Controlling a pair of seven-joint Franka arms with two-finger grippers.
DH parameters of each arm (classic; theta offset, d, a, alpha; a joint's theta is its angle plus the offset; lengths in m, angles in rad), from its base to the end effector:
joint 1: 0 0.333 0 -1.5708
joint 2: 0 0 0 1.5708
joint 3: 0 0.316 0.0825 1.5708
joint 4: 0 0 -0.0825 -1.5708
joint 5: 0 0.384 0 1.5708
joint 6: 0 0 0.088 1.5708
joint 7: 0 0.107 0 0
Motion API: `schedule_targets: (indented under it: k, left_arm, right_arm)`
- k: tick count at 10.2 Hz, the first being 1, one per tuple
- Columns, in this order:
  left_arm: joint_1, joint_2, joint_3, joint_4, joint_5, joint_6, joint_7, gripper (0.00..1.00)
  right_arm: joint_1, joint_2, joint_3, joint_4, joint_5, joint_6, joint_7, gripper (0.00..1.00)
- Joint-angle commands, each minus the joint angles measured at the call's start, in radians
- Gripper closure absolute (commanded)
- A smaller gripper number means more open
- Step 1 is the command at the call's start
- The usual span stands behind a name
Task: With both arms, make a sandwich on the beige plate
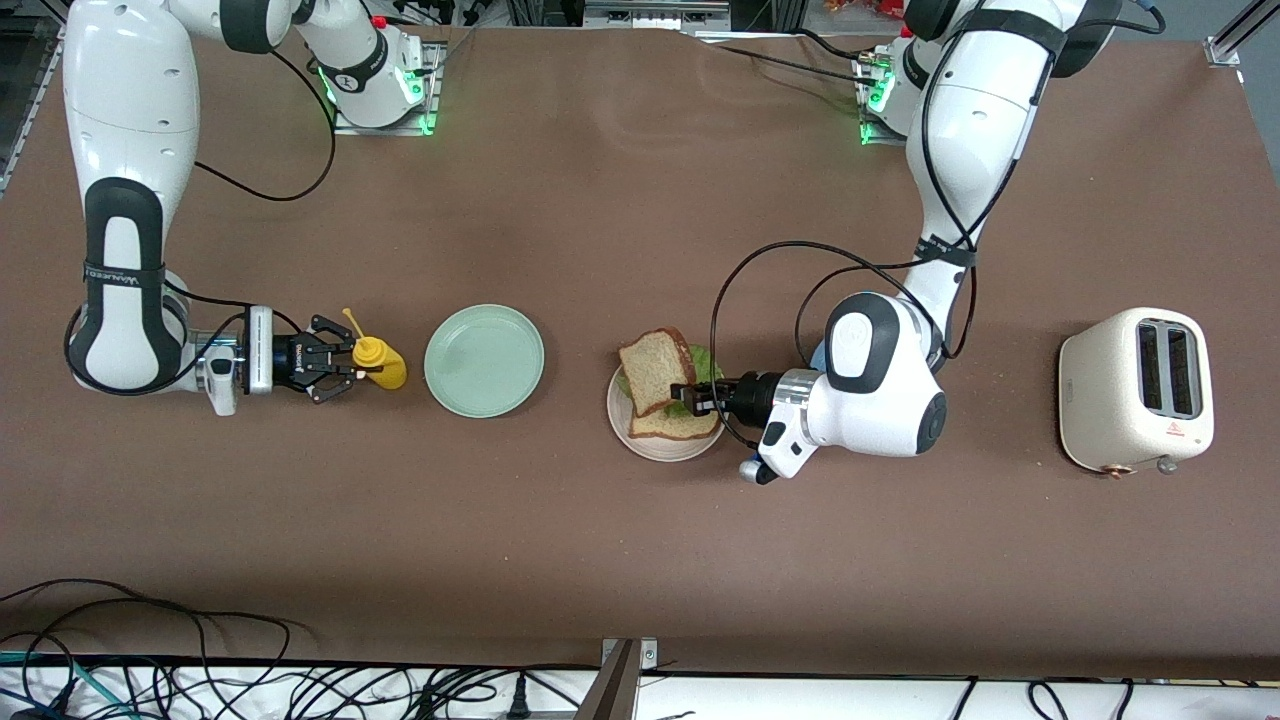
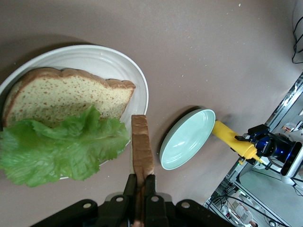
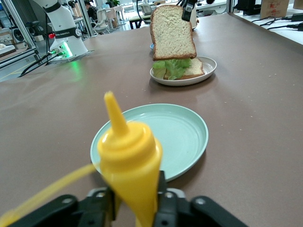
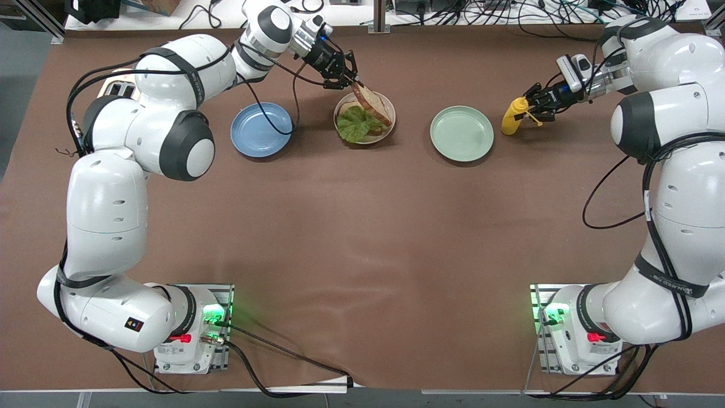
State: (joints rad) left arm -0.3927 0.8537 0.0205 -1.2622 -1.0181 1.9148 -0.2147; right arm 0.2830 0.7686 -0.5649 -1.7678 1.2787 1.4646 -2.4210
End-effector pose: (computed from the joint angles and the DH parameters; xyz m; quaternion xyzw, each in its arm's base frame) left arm 0.6709 -0.3312 0.2555 0.8865 0.1379 -0.2090 0.3891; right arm 0.5959 -0.0322 0.1698 -0.6013 -0.6018 -0.2977 0.4333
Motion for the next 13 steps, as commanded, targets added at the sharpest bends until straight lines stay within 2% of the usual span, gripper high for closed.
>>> schedule_targets:
  k: [1, 5, 8, 9, 10, 11, 12, 13]
  left_arm:
    - [-0.009, 0.019, 0.012, 0.015, -0.057, 0.006, 0.056, 1.0]
    - [-0.011, 0.042, 0.012, 0.018, -0.057, 0.041, 0.087, 1.0]
    - [-0.023, 0.056, 0.015, 0.017, -0.047, 0.059, 0.087, 1.0]
    - [-0.023, 0.064, 0.015, 0.018, -0.045, 0.064, 0.092, 0.64]
    - [-0.021, 0.064, 0.015, 0.015, -0.045, 0.069, 0.133, 0.4]
    - [-0.021, 0.065, 0.018, 0.017, -0.045, 0.07, 0.144, 0.3]
    - [-0.015, 0.064, 0.022, 0.017, -0.043, 0.082, 0.144, 0.09]
    - [-0.012, 0.064, 0.027, 0.017, -0.042, 0.092, 0.144, 0.0]
  right_arm:
    - [-0.019, -0.005, 0.005, -0.009, 0.001, -0.02, -0.017, 0.0]
    - [-0.119, -0.006, -0.001, 0.039, -0.191, -0.007, 0.005, 0.0]
    - [-0.113, -0.031, -0.088, 0.103, -0.31, -0.018, 0.225, 0.0]
    - [-0.108, -0.054, -0.098, 0.148, -0.382, -0.021, 0.34, 0.0]
    - [-0.102, -0.089, -0.096, 0.195, -0.468, -0.023, 0.49, 0.0]
    - [-0.087, -0.119, -0.098, 0.235, -0.536, -0.038, 0.62, 0.0]
    - [-0.079, -0.147, -0.098, 0.272, -0.594, -0.1, 0.74, 0.0]
    - [-0.062, -0.164, -0.099, 0.313, -0.64, -0.128, 0.855, 0.0]
